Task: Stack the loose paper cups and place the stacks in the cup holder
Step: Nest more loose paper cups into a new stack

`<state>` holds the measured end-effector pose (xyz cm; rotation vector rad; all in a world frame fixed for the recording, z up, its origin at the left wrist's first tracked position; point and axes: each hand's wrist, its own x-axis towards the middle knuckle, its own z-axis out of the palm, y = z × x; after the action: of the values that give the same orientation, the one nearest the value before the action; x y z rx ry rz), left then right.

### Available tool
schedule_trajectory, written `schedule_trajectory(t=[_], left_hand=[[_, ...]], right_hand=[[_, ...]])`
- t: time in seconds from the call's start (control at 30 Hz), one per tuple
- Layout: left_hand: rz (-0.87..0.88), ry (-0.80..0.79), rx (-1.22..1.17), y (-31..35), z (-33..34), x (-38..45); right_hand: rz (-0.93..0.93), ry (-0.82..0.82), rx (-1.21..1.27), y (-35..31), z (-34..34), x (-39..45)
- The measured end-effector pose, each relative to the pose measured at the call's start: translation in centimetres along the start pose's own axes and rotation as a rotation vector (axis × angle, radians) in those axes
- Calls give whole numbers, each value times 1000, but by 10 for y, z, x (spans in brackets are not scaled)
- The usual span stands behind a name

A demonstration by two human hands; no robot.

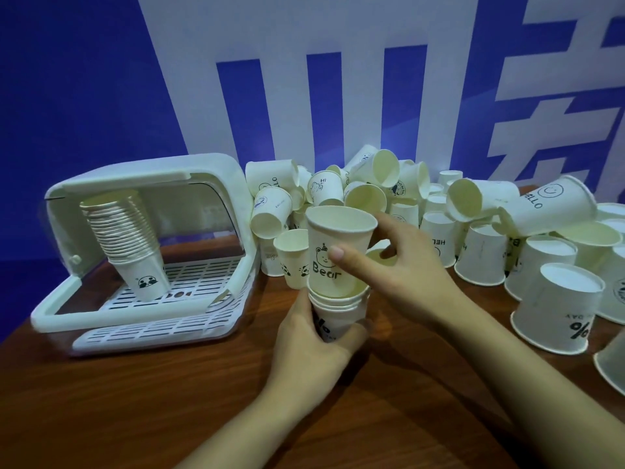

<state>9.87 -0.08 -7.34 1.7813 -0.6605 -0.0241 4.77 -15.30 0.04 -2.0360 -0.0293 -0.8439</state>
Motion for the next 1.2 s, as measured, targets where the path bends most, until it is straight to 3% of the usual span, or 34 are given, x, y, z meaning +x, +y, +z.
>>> schedule_trajectory(t=[0.27, 0.4, 0.53, 0.83, 1.0, 1.1, 1.2], left_hand=[[2, 66, -12, -5, -1, 1], [8, 61, -16, -3, -1, 1], [10, 57, -24, 0, 0, 1], [-10, 160, -24, -7, -1, 3], [-44, 150, 18, -5, -1, 3], [-59, 150, 22, -7, 0, 4], [-68, 159, 9, -9, 0, 4]], right_hand=[[6, -124, -174, 11, 6, -3], [1, -110, -144, 12, 9, -3], [17, -115, -298, 17, 12, 0], [-14, -228, -283, 34, 20, -1], [-49, 46, -491, 48, -13, 14], [189, -151, -801, 57, -22, 16], [271, -319, -965, 65, -17, 9]])
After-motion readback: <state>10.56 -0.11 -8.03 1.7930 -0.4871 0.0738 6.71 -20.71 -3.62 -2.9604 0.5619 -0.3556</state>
